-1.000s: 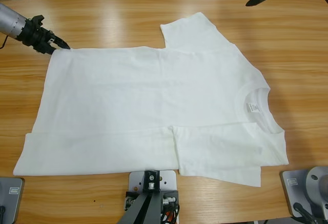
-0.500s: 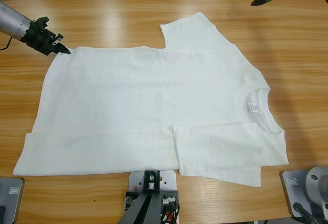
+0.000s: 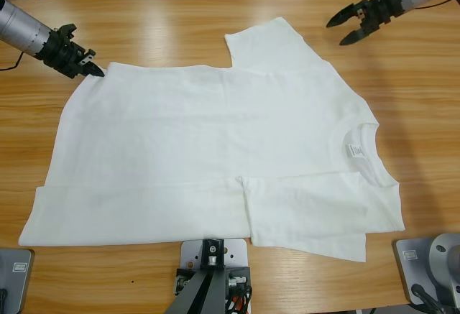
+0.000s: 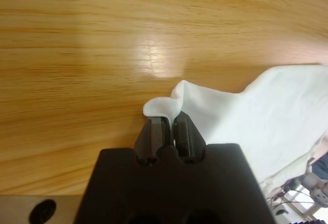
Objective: Fold clothes
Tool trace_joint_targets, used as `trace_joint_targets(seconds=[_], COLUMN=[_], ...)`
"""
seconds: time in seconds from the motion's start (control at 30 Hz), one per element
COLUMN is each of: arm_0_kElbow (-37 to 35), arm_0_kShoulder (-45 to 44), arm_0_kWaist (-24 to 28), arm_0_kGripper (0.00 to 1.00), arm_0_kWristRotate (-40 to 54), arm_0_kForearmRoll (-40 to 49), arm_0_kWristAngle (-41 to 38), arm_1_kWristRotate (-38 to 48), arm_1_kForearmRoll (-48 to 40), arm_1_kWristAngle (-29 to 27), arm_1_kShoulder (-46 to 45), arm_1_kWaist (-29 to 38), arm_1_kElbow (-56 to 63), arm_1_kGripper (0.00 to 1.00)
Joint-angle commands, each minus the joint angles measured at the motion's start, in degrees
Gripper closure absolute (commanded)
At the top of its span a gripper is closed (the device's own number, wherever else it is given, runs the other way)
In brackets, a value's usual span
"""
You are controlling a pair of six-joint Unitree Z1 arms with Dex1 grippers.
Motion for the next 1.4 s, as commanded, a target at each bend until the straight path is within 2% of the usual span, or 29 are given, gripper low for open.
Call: trace_joint_targets(seconds=[0.03, 0.2, 0.43, 0.87, 1.23, 1.33, 1.4], arm_0_kElbow=[0.0, 0.1, 0.2, 0.2, 0.6, 0.6, 0.6], arm_0_kShoulder=[2.7, 2.6, 1.5, 1.3, 1.2, 1.2, 1.3], arm_0_kWaist=[-0.6, -0.6, -0.8, -0.7, -0.7, -0.7, -0.6], arm_0_kGripper=[1.000, 1.000, 1.000, 1.000, 1.000, 1.000, 1.000], arm_0_kWristRotate=[-0.3, -0.2, -0.2, -0.1, -0.1, -0.1, -0.1], arm_0_kForearmRoll=[0.6, 0.7, 1.7, 1.9, 2.1, 2.1, 2.1], arm_0_kWristAngle=[0.7, 0.8, 1.4, 1.8, 2.1, 2.2, 2.2], arm_1_kWristRotate=[-1.1, -1.1, -0.5, 1.4, -0.2, -0.2, -0.3], arm_1_kForearmRoll=[-0.2, -3.0, -3.2, -2.9, -2.4, -2.0, -2.0], arm_1_kWristAngle=[-0.5, -0.4, -0.3, 0.3, 4.9, 4.5, 2.1], arm_1_kShoulder=[1.9, -0.1, 0.4, 1.4, 3.0, 3.0, 1.9], arm_1_kWaist=[3.4, 3.4, 3.4, 4.7, 5.8, 5.9, 5.9], arm_1_kElbow=[3.7, 9.1, 8.7, 7.8, 6.2, 5.7, 5.7], arm_1_kGripper=[0.117, 0.175, 0.277, 0.278, 0.280, 0.279, 0.276])
